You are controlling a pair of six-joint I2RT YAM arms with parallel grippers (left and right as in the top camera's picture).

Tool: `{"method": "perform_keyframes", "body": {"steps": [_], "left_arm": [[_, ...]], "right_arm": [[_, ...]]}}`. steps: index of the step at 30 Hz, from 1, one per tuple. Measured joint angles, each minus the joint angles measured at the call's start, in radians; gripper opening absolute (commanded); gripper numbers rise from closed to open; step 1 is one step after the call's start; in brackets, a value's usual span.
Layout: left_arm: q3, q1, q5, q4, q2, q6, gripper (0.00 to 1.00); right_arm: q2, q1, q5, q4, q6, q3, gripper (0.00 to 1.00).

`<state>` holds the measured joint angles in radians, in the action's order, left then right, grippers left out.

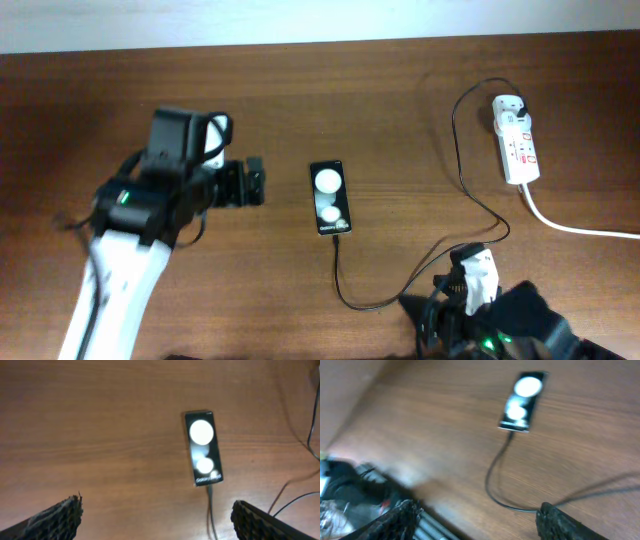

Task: Plug charger to phone and switch on socket
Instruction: 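Release the cable and lower the phone flat onto the table with left gripper, then move the right gripper to the power strip switch beside the charger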

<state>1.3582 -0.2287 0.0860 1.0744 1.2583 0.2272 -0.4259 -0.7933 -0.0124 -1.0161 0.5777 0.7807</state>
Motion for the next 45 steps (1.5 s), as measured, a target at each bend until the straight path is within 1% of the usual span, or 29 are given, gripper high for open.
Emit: {"method": "perform_keyframes", "body": {"steps": [1,2,3,5,6,7,10,14,17,18,20,21,23,26,28,31,32,34,36,40,43,45], "left_arm": [[0.0,0.0,-0.024,0.015,-0.057,0.0,0.99],[-0.005,0.0,-0.047,0.029,-0.133,0.0,0.99],[-0.013,0.0,-0.07,0.041,-0.245,0.0,0.99],[-0.028,0.0,-0.106,0.071,-0.391,-0.001,0.99],[-0.033,0.0,-0.14,0.103,-0.472,-0.001,0.99],[-0.034,0.0,-0.184,0.146,-0.553,-0.002,0.99],[-0.034,0.0,-0.251,0.278,-0.662,-0.003,0.99],[-0.043,0.0,-0.277,0.483,-0.678,-0.004,0.99],[-0.044,0.0,-0.278,0.488,-0.679,-0.004,0.99],[-0.044,0.0,-0.278,0.486,-0.679,-0.003,0.99],[-0.046,0.0,-0.278,0.486,-0.702,-0.004,0.99],[-0.047,0.003,-0.278,0.485,-0.737,-0.004,0.99],[-0.048,0.028,-0.279,0.484,-0.845,-0.004,0.99],[-0.047,0.08,-0.278,0.486,-0.989,-0.004,0.99],[-0.047,0.105,-0.278,0.486,-1.046,-0.004,0.99],[-0.048,0.133,-0.278,0.486,-1.078,-0.004,0.99],[-0.048,0.14,-0.278,0.486,-1.084,-0.004,0.99],[-0.048,0.143,-0.278,0.486,-1.085,-0.004,0.99],[-0.048,0.143,-0.278,0.486,-1.085,-0.003,0.99],[-0.048,0.142,-0.279,0.484,-1.086,-0.004,0.99],[-0.048,0.142,-0.279,0.486,-1.086,-0.004,0.99],[-0.048,0.142,-0.278,0.485,-1.098,-0.004,0.99]], "right_arm": [[-0.021,0.0,-0.043,0.0,0.06,-0.013,0.51],[-0.059,0.0,-0.093,0.0,0.145,-0.026,0.42],[-0.079,0.0,-0.118,0.0,0.177,-0.031,0.36],[-0.132,0.0,-0.167,0.002,0.267,-0.032,0.22],[-0.173,0.0,-0.186,0.0,0.309,-0.032,0.08],[-0.212,0.0,-0.195,0.002,0.343,-0.033,0.04],[-0.304,0.0,-0.212,0.002,0.431,-0.033,0.04],[-0.433,0.0,-0.243,0.003,0.563,-0.033,0.04],[-0.463,0.0,-0.254,0.001,0.597,-0.033,0.05],[-0.463,0.0,-0.259,0.0,0.599,-0.033,0.06],[-0.463,0.0,-0.276,-0.001,0.602,-0.033,0.14],[-0.463,0.0,-0.294,0.0,0.606,-0.033,0.14],[-0.463,0.0,-0.304,0.003,0.604,-0.033,0.34],[-0.463,0.0,-0.309,0.014,0.607,-0.033,0.32],[-0.463,0.0,-0.317,0.052,0.606,-0.034,0.25],[-0.465,0.001,-0.347,0.052,0.609,-0.034,0.07],[-0.466,0.014,-0.356,0.04,0.599,-0.031,0.04],[-0.473,0.067,-0.359,-0.016,0.603,-0.006,0.04],[-0.48,0.185,-0.362,-0.073,0.572,0.064,0.04],[-0.562,0.462,-0.312,-0.159,0.401,0.277,0.04],[-0.691,0.645,-0.251,-0.21,0.267,0.45,0.04],[-0.788,0.732,-0.206,-0.268,0.191,0.564,0.04]]}}
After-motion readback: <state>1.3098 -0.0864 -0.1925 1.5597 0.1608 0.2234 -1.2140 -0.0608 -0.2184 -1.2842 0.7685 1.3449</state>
